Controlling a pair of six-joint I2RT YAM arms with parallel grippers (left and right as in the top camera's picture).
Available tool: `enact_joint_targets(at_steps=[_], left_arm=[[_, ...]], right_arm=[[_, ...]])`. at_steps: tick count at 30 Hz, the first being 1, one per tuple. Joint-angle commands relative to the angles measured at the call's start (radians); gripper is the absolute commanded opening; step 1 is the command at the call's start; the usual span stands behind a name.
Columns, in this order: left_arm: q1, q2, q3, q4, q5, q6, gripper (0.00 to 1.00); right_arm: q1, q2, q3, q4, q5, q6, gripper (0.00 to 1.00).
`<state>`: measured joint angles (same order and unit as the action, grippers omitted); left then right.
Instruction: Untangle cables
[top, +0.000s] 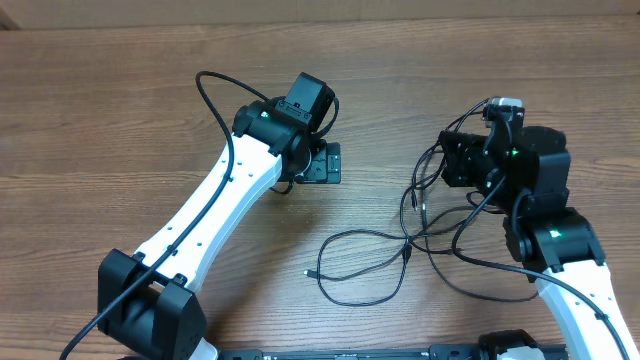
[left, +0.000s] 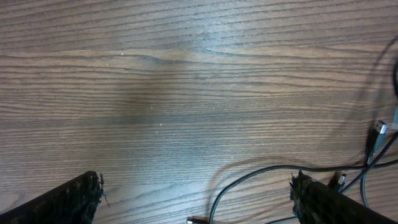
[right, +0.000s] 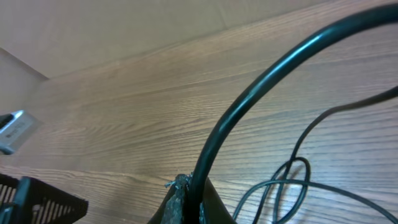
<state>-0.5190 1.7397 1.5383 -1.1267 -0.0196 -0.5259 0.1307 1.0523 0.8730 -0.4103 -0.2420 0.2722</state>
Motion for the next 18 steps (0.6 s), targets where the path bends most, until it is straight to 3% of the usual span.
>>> enact_joint_targets(at_steps=[1,18], left_arm=[[0.003,0.008,0.013,0.002,-0.01,-0.021,1.0],[0.003,0.007,0.013,0.002,-0.01,-0.021,1.0]], right_arm=[[-0.001,-0.021,0.086,-0.027,0.021,-0.039,0.04],[-0.001,-0.021,0.314,-0.116,0.028,-0.066,0.04]])
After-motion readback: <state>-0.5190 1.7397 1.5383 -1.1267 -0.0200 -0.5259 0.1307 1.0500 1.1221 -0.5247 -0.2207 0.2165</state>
